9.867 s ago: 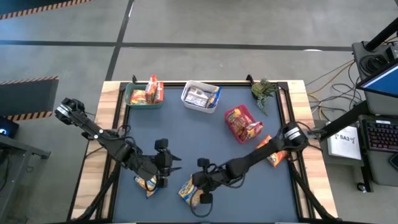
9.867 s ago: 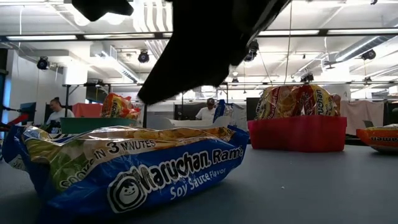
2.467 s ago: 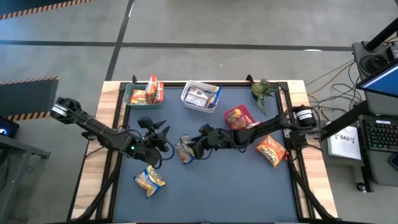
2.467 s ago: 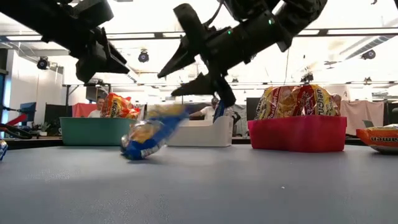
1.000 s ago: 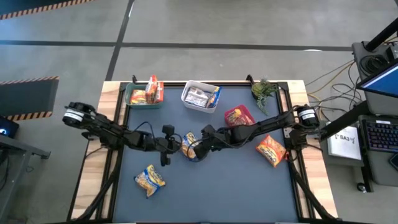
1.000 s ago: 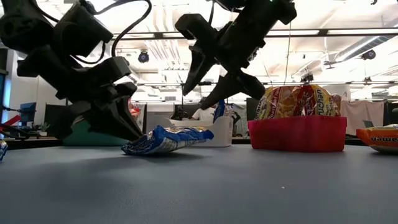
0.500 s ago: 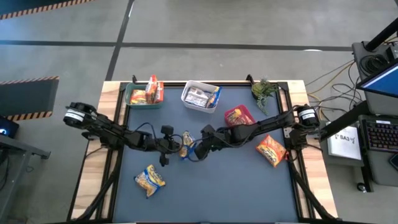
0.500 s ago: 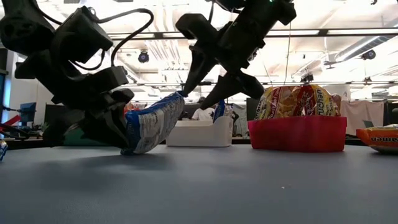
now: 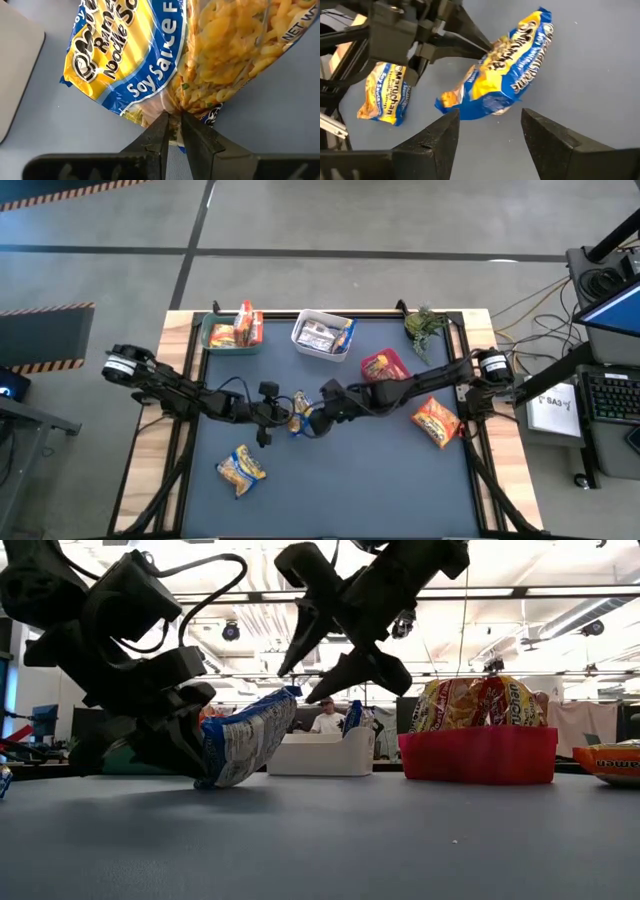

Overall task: Sort Maruchan noodles
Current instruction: Put the blue noodle pack into the white bin

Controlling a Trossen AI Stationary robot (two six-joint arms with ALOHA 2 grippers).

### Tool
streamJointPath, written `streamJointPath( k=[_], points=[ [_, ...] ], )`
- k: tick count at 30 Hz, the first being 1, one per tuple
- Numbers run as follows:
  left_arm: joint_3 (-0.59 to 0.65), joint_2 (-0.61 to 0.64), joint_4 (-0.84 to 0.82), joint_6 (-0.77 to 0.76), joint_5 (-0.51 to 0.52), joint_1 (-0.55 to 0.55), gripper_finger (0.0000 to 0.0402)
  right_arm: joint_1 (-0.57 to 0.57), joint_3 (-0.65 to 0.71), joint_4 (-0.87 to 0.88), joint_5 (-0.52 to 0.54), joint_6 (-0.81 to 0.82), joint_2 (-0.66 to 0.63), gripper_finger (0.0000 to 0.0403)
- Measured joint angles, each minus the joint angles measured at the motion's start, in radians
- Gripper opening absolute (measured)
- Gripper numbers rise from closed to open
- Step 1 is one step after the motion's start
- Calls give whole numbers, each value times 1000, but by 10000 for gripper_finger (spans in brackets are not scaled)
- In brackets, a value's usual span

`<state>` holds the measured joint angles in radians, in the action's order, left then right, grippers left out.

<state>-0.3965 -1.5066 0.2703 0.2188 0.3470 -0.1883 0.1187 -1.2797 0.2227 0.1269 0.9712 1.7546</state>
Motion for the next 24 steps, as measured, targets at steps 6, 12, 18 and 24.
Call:
streamJointPath(
  k=[6,12,18,24],
  points=[
    [0,0,3,0,0,0,38,-14,-48,138,4,-6,0,83],
    [1,0,4,0,0,0,38,-17,-74,162,3,-3,0,30],
    [1,0,6,0,0,0,38,-21,-75,165,-4,-3,0,105],
    [1,0,8,0,0,0,38,-30,-75,162,-4,-2,0,202]
  ],
)
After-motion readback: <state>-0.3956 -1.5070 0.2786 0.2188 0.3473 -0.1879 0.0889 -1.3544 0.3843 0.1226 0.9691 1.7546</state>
